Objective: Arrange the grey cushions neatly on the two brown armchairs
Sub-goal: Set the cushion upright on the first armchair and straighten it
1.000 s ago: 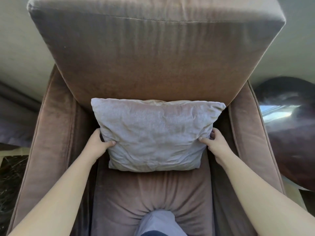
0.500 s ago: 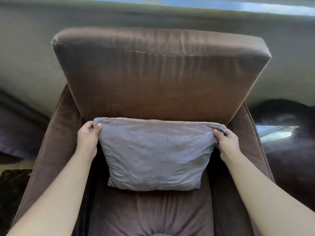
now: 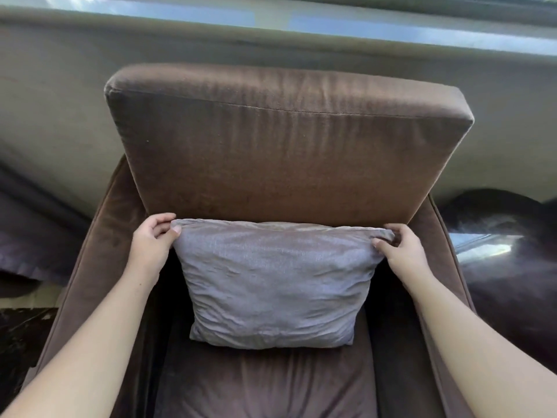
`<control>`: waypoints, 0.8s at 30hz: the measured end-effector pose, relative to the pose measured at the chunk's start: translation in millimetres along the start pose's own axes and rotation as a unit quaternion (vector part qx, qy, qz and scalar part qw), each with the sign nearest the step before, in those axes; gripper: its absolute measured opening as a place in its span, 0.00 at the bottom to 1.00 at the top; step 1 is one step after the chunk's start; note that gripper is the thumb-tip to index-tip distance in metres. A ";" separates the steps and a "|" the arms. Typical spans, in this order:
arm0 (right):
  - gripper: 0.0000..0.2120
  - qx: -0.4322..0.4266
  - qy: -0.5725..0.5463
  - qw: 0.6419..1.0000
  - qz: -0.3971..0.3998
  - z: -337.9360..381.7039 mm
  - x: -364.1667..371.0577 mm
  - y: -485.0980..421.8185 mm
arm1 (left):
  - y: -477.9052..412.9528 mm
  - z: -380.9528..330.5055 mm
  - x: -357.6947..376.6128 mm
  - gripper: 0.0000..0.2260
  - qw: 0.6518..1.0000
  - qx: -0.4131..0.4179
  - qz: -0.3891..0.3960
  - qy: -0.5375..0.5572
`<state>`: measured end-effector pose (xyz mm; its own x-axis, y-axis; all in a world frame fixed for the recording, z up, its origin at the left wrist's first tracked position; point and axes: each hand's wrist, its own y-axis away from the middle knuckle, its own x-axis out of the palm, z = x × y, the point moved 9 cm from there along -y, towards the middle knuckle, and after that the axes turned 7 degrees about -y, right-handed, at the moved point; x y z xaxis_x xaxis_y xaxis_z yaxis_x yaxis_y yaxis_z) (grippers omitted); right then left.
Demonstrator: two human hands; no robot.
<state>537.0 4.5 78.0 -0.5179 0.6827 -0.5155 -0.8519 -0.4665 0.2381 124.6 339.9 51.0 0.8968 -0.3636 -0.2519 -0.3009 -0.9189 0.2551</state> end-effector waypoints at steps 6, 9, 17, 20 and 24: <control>0.16 -0.291 0.236 0.926 0.041 88.8 36.4 25.3 | 18.2 -87.5 40.2 0.11 0.847 0.348 0.058 -0.398; 0.12 -0.297 0.329 0.888 0.123 95.7 78.8 30.3 | 21.9 -82.1 85.2 0.10 0.781 0.349 0.184 -0.484; 0.07 -0.275 0.422 0.855 0.127 79.5 95.2 26.6 | 13.6 -61.9 103.9 0.07 0.737 0.297 0.196 -0.575; 0.06 -0.272 0.375 0.880 0.110 85.4 83.9 27.0 | 16.5 -75.9 97.1 0.05 0.771 0.319 0.199 -0.513; 0.06 -0.258 0.302 0.912 0.104 90.5 67.2 29.0 | 16.2 -87.6 79.5 0.04 0.802 0.327 0.178 -0.466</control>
<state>470.4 87.7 124.8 -0.3940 0.1880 -0.8997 -0.5102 -0.8590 0.0439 219.5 309.6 116.9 0.1757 -0.2973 -0.9385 -0.8639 -0.5037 -0.0021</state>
